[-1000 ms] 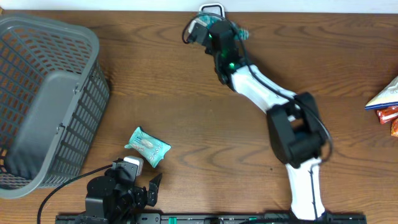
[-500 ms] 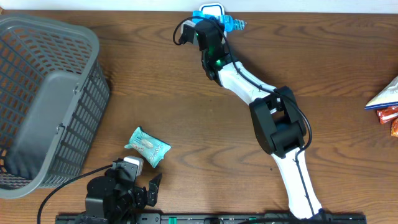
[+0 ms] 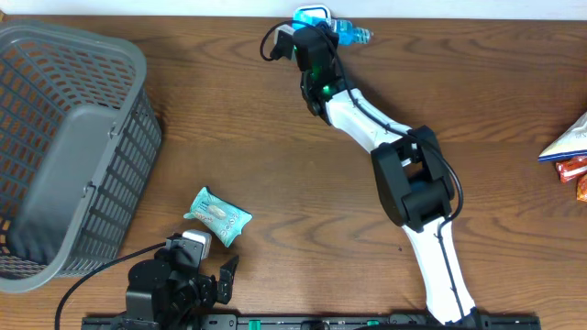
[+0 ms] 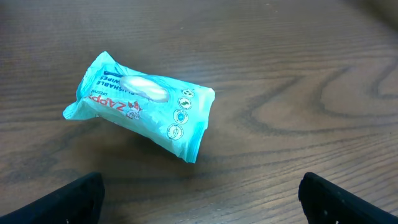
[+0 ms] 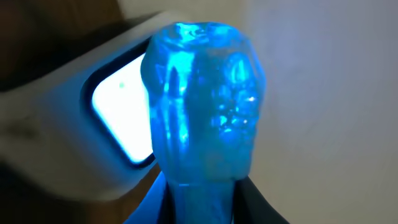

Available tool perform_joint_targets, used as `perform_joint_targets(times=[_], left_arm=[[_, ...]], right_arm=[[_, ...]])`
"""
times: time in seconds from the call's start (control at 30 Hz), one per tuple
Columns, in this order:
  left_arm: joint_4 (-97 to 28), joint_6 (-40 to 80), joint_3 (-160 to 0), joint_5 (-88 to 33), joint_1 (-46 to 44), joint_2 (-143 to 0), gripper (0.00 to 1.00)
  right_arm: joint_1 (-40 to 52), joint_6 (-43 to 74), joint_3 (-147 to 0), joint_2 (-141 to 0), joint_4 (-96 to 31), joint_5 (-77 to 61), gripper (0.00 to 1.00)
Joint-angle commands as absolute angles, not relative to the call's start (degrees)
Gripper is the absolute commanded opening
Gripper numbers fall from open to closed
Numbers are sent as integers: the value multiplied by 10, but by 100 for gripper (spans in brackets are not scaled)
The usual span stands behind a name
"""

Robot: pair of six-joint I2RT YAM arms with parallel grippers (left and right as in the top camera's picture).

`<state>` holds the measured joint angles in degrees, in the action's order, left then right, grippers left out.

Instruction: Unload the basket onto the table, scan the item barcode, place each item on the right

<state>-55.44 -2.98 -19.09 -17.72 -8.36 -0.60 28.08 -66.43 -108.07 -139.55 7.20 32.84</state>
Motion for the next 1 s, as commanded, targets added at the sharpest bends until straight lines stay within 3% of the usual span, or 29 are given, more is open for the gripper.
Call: perform_joint_targets(times=[0.0,0.1,0.23,0.47,0.57,0.63,0.77,0.97], left_arm=[[-562,-29,-192,-180,-84,-3,99],[-562,-29,-192,-180,-84,-3,99],[-562,-29,-192,-180,-84,-3,99],[-562,-29,-192,-180,-84,-3,99],[-562,-29,-192,-180,-84,-3,100],[-562,-29,-192,-180,-84,-3,99],[-562,-29,-192,-180,-84,-3,99],[-562,-29,-192,-180,-84,-3,99]], right_arm=[[268,-562,-1104,-1285,-17,349,1],[230,-444,-1104,-1180,-212,244,1],[172,-323,-1103,-1114,-347,239,1],[65,-228,-1093,-1109,-429,62,2],[41,-84,-1063,-1136,-398,16,63],[40,-18,-1060,-1158,-402,13,96],[66,115,-1060,-1216,-401,11,99],[157,411,-1060,-1306,-352,81,99]])
